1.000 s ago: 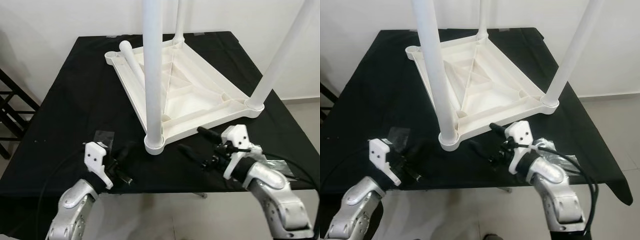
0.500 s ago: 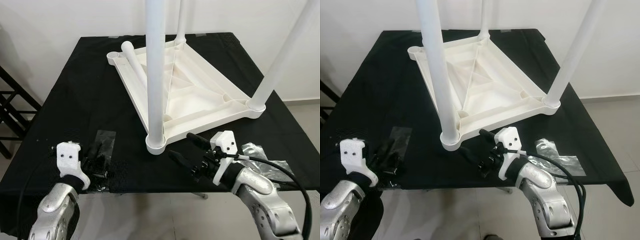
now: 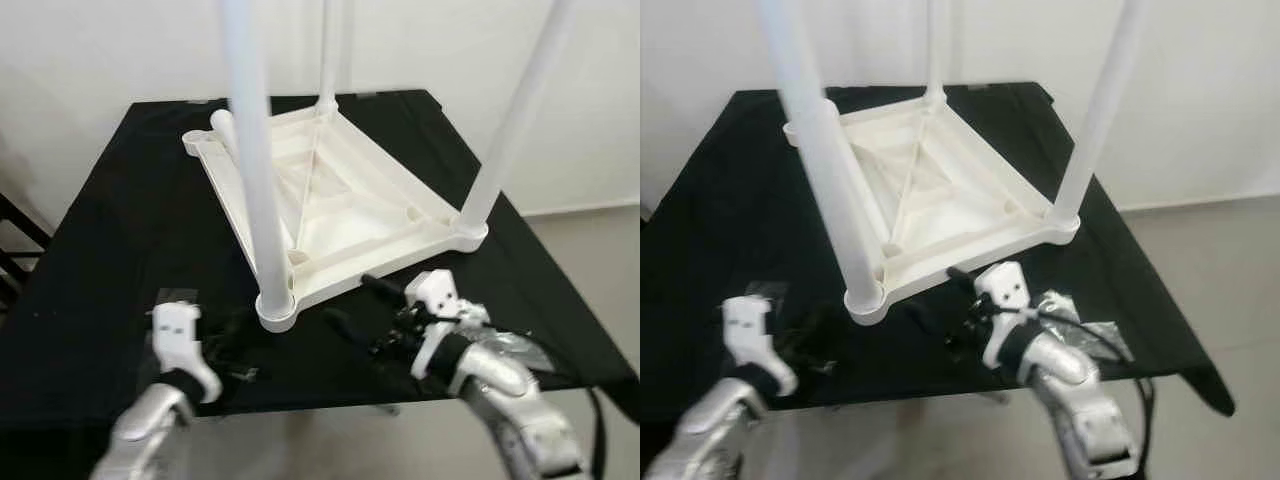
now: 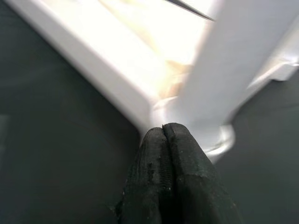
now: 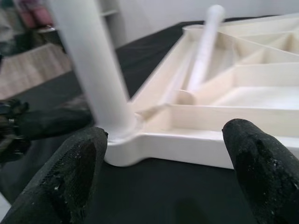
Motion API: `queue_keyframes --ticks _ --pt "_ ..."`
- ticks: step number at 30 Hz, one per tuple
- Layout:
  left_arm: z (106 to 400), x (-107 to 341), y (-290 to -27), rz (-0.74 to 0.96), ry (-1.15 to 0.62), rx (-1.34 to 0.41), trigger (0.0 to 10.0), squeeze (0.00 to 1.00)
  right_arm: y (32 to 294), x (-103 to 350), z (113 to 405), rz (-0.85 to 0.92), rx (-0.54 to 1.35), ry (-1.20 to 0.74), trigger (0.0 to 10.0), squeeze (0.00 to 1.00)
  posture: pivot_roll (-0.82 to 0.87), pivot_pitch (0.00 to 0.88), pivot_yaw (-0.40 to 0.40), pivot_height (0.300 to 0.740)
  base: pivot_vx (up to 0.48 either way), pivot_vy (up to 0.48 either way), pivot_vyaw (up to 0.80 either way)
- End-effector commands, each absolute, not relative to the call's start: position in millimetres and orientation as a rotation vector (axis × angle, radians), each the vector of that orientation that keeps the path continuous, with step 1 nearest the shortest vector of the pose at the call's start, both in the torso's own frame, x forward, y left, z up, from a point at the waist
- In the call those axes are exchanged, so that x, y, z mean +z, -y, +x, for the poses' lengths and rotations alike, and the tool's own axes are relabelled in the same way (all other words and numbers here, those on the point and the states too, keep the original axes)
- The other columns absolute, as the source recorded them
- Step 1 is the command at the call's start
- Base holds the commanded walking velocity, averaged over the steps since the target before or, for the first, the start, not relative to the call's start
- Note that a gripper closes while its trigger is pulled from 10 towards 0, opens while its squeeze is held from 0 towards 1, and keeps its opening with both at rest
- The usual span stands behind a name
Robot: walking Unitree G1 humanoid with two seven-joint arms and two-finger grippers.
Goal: Building children table
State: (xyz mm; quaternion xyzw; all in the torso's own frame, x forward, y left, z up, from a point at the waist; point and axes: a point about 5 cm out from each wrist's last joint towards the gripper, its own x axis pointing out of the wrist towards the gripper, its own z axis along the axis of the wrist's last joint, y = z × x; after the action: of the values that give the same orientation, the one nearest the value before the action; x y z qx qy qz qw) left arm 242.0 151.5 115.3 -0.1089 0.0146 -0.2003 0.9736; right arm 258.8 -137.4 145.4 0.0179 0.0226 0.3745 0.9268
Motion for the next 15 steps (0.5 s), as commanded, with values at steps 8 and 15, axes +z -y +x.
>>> queue_keyframes --ticks 8,15 --pt "241 115 -151 -0.206 -0.054 -0.418 10.0 0.0 123 137 261 0.043 0.759 -0.055 10.0 0.0 0.02 0.105 0.021 0.74 0.0 -0.461 0.0" --pt "246 118 -144 -0.199 -0.051 -0.445 10.0 0.0 119 131 264 0.051 0.758 -0.074 10.0 0.0 0.0 0.104 0.013 0.74 0.0 -0.461 0.0"
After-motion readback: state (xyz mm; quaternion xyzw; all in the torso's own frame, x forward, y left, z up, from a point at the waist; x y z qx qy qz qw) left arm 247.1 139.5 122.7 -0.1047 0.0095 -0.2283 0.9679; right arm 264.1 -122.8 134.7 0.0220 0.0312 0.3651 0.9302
